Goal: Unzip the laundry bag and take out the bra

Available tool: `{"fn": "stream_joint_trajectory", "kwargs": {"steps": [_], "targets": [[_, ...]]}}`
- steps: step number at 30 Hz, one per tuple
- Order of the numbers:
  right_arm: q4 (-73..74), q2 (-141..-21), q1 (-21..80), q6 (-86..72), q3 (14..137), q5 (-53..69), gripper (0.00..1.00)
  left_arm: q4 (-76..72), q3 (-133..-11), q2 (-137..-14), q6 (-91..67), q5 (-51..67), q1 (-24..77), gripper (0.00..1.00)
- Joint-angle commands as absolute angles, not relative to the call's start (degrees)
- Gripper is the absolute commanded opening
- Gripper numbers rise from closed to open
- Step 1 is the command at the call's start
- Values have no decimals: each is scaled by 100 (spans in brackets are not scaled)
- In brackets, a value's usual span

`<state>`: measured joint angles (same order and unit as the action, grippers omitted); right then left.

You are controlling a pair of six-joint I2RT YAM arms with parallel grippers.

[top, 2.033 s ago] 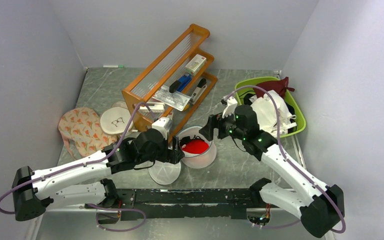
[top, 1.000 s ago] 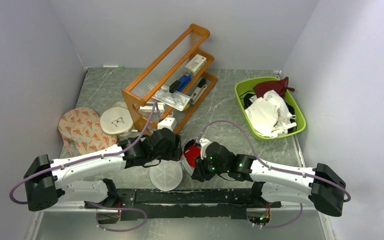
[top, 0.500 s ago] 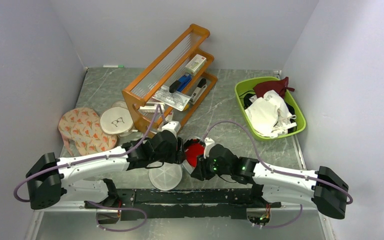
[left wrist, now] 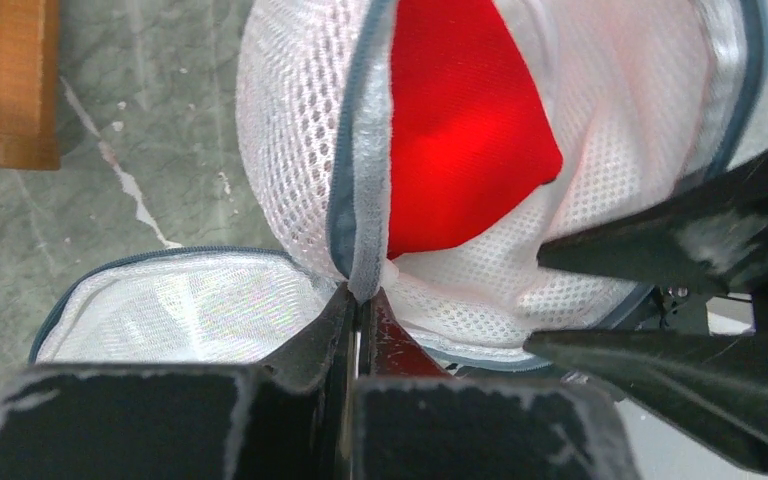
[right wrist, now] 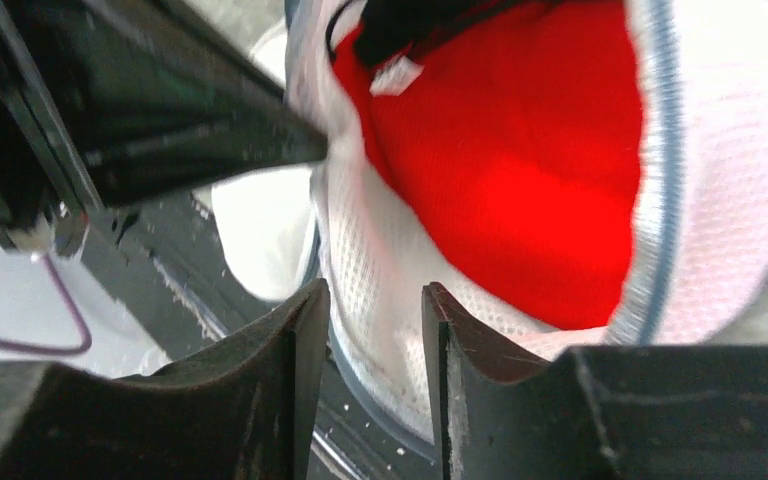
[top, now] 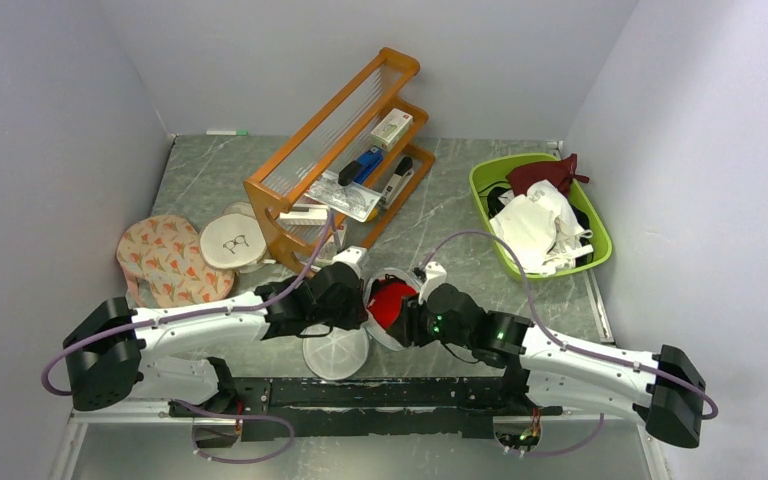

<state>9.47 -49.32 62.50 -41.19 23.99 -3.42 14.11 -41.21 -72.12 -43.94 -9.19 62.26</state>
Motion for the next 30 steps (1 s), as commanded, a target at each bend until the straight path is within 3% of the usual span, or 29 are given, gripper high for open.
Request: {"fn": "stream_joint_trajectory", "kwargs": {"steps": [1, 7, 14, 18, 30], "targets": [[1543, -4815, 6288, -4093, 2895, -1758, 41, 931, -4067, -7231, -4211, -622, 6399, 7], [1773, -5207, 6287, -3720, 3377, -2655, 50, 1239, -4397, -7486, -4175, -1101, 6881, 7], [1795, -5929, 6287, -3470, 3581, -2916, 49, 1238, -4419, -7492, -4231, -1274, 7033, 7], [1518, -6022, 6288, -3455, 3419, -2720, 43, 1113, -4363, -7488, -4288, -1189, 7040, 7], [1081, -6449, 6327, -2035, 3342, -1190, 41, 1365, -4315, -7287, -4363, -1428, 7040, 7]]}}
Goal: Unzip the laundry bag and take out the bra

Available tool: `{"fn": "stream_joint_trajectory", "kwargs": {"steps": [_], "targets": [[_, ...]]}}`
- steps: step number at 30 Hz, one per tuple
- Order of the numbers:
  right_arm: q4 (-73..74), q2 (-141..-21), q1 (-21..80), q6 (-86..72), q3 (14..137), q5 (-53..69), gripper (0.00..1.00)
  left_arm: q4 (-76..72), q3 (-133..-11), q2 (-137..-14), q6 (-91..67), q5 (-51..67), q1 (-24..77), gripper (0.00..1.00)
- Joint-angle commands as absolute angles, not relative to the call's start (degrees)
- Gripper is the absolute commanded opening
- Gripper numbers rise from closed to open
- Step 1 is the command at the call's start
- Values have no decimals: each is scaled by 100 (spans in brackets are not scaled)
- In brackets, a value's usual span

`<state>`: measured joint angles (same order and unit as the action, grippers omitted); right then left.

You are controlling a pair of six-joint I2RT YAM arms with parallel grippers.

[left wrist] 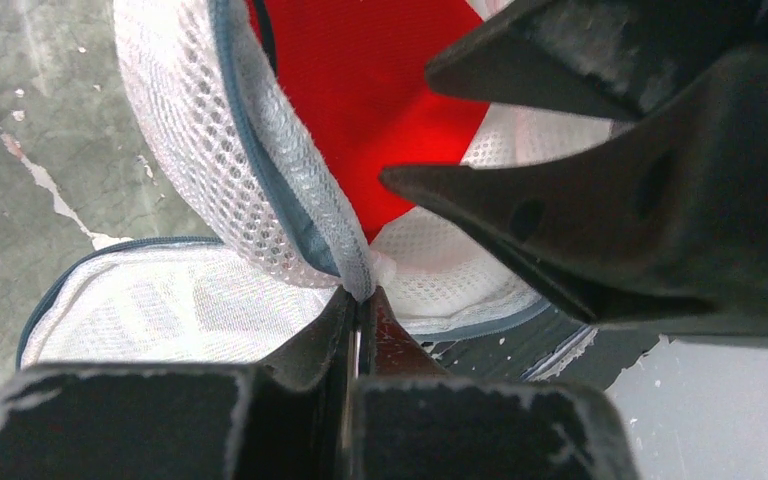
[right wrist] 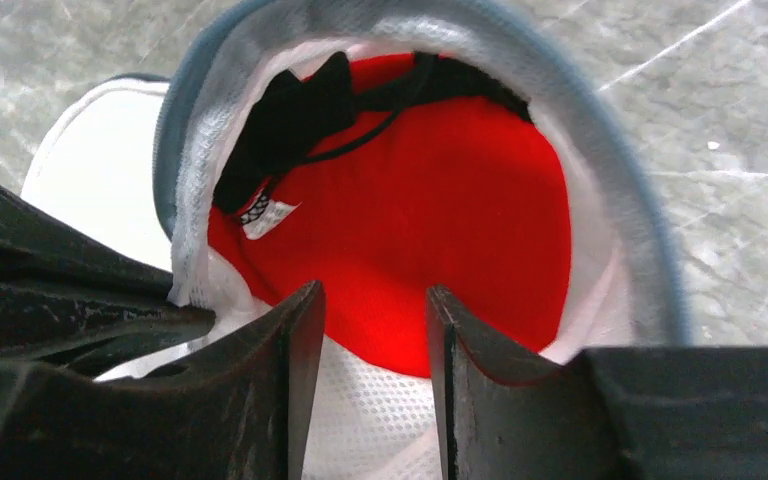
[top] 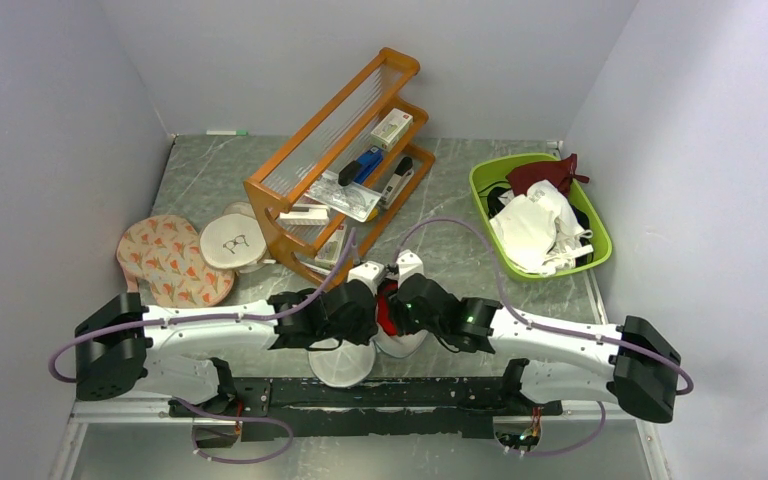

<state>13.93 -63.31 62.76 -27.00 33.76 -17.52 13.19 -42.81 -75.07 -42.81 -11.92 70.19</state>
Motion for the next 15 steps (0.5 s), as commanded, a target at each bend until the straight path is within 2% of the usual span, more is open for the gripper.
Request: {"fn": "stream_joint_trajectory", "kwargs": {"steps": [1, 11, 13, 15], "targets": [[1142, -6555, 6336, -2021, 3408, -1231, 41, 1414, -4312, -7261, -4366, -1471, 7041, 7], [498, -7269, 6467, -1961, 3271, -895, 41, 1495, -4206, -7101, -4497, -1630, 7040, 7], [421, -7313, 6545, -1980, 3253, -839, 44, 1519, -4188, -7048, -4509, -1655, 7040, 7], [398, -7369, 6622, -2047, 3228, -921, 52, 1553, -4185, -7004, -4517, -1699, 7040, 7]]}}
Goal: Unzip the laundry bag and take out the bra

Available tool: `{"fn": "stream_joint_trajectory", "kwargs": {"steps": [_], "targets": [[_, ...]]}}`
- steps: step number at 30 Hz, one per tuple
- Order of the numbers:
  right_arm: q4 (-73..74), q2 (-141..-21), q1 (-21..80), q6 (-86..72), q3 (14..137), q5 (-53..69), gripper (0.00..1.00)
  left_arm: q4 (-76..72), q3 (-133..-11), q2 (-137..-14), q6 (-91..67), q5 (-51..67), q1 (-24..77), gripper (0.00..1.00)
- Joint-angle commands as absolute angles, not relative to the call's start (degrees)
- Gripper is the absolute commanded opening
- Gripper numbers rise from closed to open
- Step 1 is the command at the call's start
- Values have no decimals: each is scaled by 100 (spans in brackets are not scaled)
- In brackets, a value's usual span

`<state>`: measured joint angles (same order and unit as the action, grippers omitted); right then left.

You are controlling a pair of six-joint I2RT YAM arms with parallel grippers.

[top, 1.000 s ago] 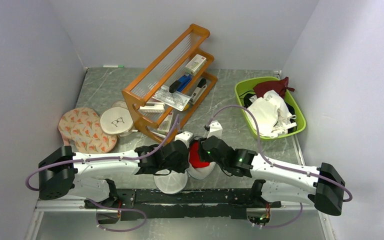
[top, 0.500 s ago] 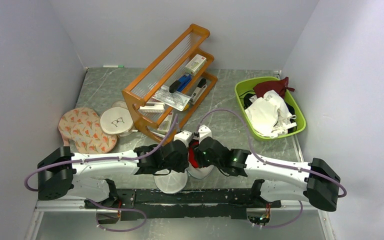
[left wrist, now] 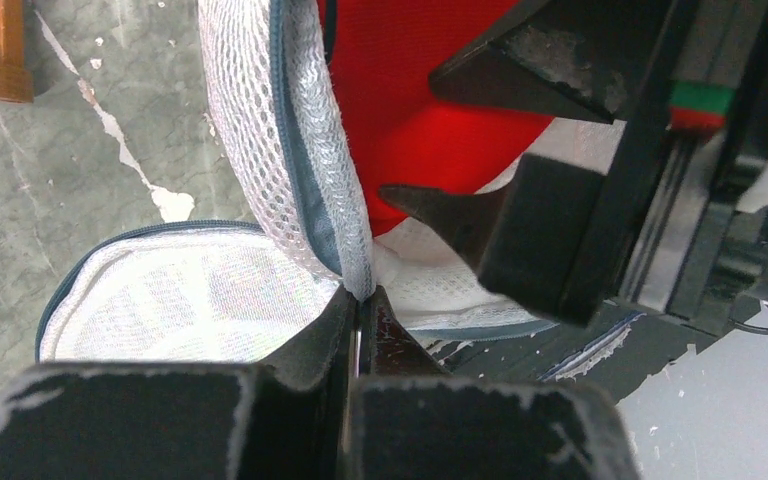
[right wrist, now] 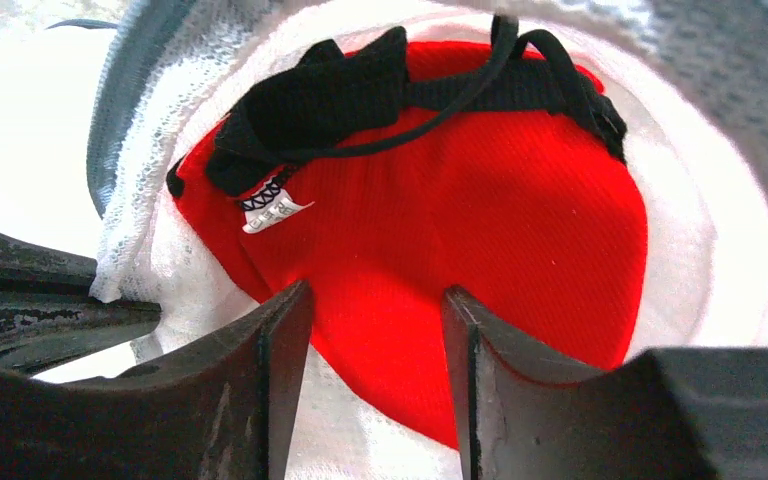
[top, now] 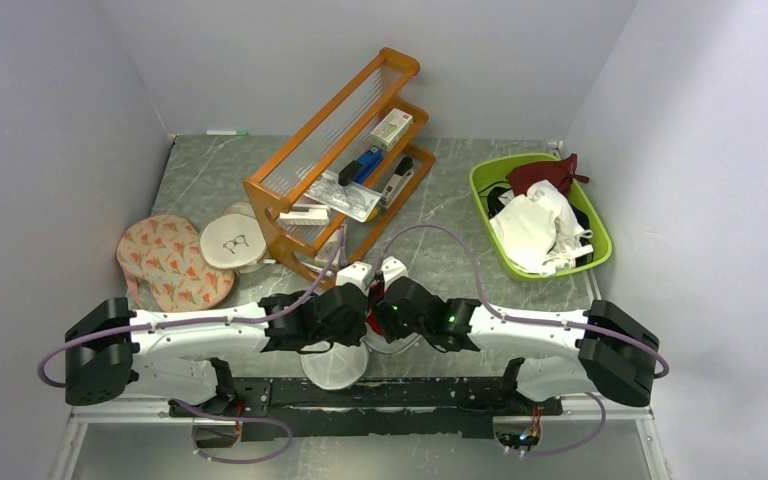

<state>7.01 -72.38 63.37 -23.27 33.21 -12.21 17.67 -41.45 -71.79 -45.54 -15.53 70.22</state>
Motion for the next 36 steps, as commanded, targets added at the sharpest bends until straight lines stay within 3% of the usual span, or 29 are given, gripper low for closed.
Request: {"fn": "stream_joint_trajectory", "kwargs": {"steps": [1, 9, 13, 17, 24, 36], "targets": [[398, -7411, 6649, -2074, 3226, -957, 54, 1571, -4190, -6978, -4522, -1719, 7040, 7], [38, -7846, 7027, -2166, 3232, -1117, 72, 1507, -4199, -6900, -4501, -1772, 7040, 7], [106, -8367, 7115, -2431, 3323, -1985, 75, 1543, -4267, -6991, -4507, -1731, 7041, 7], [544, -8505, 7150, -2800, 3563, -2877, 61, 1617, -4225, -6960, -4571, -1743, 7040, 7], [487, -7754, 7156, -2809, 3401, -2822, 45, 1731, -4097, -6785, -4658, -1874, 7040, 7], [971, -7350, 7154, -2823, 3568, -3063, 49, 1754, -4222, -6996, -4579, -1747, 7040, 7]]}}
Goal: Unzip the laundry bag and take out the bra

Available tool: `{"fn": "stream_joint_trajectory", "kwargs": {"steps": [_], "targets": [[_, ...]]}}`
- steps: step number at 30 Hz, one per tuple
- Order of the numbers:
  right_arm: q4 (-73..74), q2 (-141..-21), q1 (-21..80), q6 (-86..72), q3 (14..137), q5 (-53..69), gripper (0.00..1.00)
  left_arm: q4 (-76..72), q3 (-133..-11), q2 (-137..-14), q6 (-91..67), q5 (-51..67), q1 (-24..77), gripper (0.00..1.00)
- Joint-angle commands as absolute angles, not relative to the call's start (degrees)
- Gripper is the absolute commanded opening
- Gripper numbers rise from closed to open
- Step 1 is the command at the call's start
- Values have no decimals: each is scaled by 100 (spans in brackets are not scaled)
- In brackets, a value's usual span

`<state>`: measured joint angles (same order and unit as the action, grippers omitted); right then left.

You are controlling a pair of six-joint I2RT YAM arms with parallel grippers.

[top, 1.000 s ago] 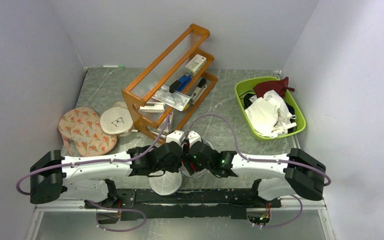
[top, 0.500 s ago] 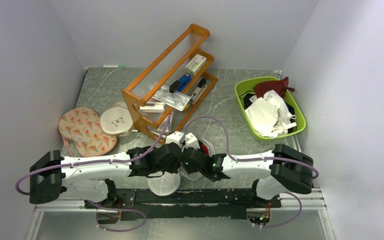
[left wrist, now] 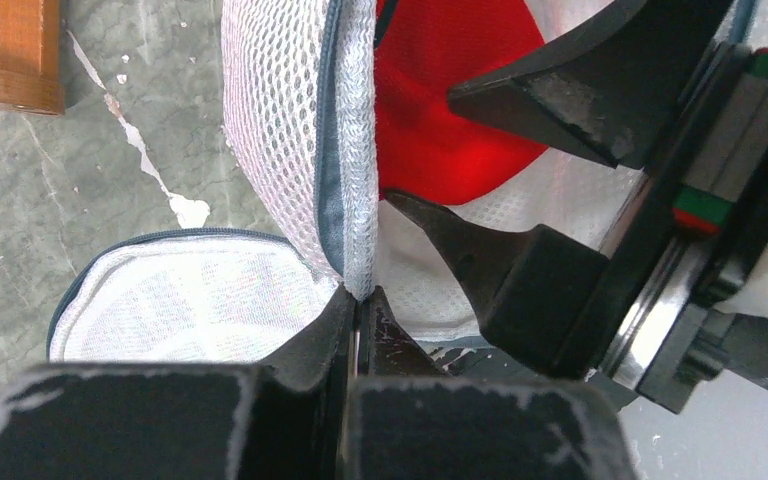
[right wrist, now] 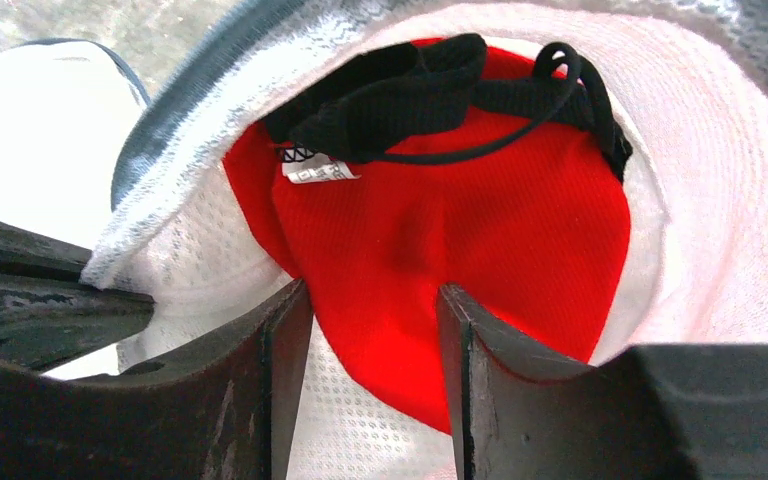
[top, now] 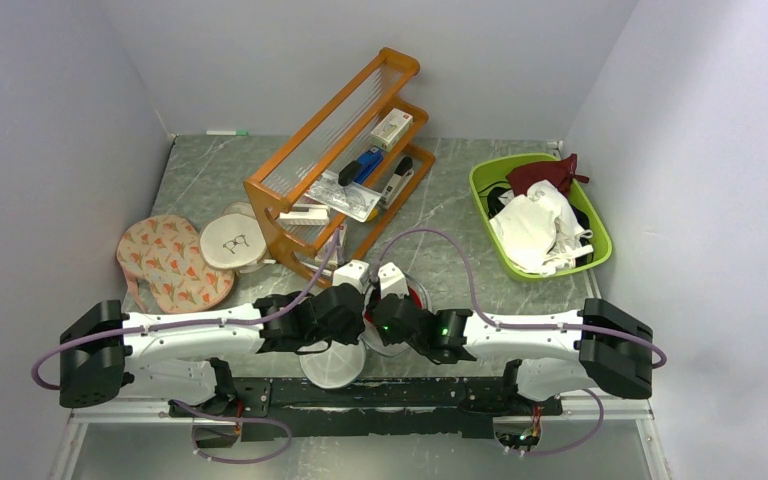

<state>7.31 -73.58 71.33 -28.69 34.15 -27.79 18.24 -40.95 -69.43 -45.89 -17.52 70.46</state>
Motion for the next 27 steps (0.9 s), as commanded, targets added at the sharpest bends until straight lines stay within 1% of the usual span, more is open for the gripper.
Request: {"fn": "stream_joint_trajectory", "kwargs": {"steps": [1, 3, 4, 6, 11, 14, 19, 21, 24, 27], "targets": [[1030, -7369, 7154, -2815, 3617, -3084, 49, 1769, -4222, -6996, -4579, -1753, 7040, 7], [1027, -7387, 7155, -2784, 3611, -3169, 48, 1777, -4215, -6966, -4595, -1756, 7040, 7], [990, -7391, 7155, -2778, 3584, -3229, 46, 1769, -4199, -6943, -4605, -1753, 7040, 7], [975, -7399, 7155, -2758, 3577, -3337, 38, 1760, -4169, -6897, -4605, -1765, 7040, 7], [771, -7407, 7160, -2583, 3596, -3311, 26, 1854, -4198, -6858, -4608, -1775, 7040, 7], [461, -7513, 7154, -2397, 3554, -3196, 25, 1842, -4237, -6855, -4569, -1767, 7042, 7], [29, -7812, 7163, -2208, 3471, -3098, 28, 1906, -4336, -6906, -4520, -1764, 7040, 7], [-5, -7864, 7156, -2174, 3488, -3092, 25, 1914, -4325, -6903, -4525, -1751, 7040, 7], [220, -7791, 7154, -2171, 3607, -3071, 13, 1948, -4292, -6864, -4552, -1778, 7040, 7], [459, -7511, 7156, -2225, 3606, -3086, 3, 1986, -4240, -6792, -4610, -1879, 7047, 7]]}}
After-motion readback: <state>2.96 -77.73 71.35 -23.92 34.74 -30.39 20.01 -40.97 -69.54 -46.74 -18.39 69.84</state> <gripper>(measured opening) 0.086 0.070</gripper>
